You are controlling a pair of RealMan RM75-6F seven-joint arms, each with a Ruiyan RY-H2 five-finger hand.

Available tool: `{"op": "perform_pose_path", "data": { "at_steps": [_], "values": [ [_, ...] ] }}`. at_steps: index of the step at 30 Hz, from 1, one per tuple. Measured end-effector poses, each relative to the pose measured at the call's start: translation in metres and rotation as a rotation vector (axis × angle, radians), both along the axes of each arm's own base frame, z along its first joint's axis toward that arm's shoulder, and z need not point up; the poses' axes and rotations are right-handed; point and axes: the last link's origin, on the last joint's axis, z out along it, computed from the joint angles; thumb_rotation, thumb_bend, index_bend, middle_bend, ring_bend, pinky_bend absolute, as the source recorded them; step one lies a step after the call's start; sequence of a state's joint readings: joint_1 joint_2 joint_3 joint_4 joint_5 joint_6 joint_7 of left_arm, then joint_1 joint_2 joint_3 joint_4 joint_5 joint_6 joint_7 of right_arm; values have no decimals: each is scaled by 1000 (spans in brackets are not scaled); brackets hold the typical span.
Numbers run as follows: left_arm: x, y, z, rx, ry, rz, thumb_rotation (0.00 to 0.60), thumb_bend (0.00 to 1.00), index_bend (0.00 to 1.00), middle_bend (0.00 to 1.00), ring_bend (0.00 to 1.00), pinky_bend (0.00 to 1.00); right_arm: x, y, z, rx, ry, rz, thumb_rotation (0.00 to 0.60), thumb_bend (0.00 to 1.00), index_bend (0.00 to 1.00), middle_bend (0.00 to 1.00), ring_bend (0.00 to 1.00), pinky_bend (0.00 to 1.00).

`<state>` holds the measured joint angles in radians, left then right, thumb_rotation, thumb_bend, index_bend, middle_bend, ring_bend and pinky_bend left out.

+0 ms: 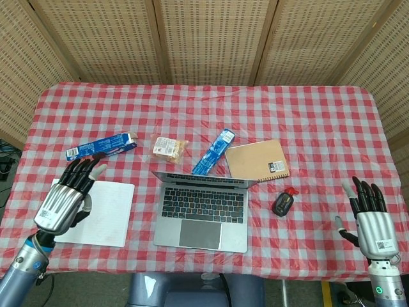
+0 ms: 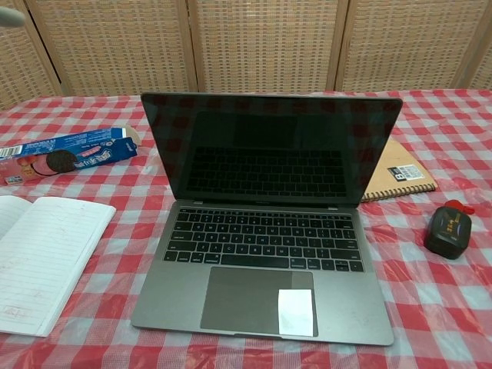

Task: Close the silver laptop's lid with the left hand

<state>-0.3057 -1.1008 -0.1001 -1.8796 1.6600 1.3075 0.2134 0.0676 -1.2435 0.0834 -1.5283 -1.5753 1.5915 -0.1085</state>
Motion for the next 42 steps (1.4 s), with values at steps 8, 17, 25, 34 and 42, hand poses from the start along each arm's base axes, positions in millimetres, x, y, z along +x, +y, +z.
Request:
{"op": "perform_pose_path", "data": {
  "at_steps": [8,17,25,34,42],
  "values": [
    [41,37,-14,-164,56,-79,600,1000,0,0,0,7,-8,-5,2,-1,-12,-29,600,591,0,0,0,0],
    [87,77,-32,-263,56,-100,600,1000,0,0,0,37,-17,-11,4,-4,-23,-62,600,592,0,0,0,0],
    [111,93,-40,-294,41,-108,600,1000,82,0,0,154,-22,-13,5,-9,-28,-78,600,592,0,0,0,0],
    [126,101,-49,-299,45,-117,600,1000,124,0,18,178,-25,-15,6,-9,-30,-90,600,592,0,0,0,0],
    [146,111,-63,-347,64,-119,600,1000,154,0,44,192,-28,-16,8,-15,-36,-106,600,591,1,0,0,0]
  ]
}}
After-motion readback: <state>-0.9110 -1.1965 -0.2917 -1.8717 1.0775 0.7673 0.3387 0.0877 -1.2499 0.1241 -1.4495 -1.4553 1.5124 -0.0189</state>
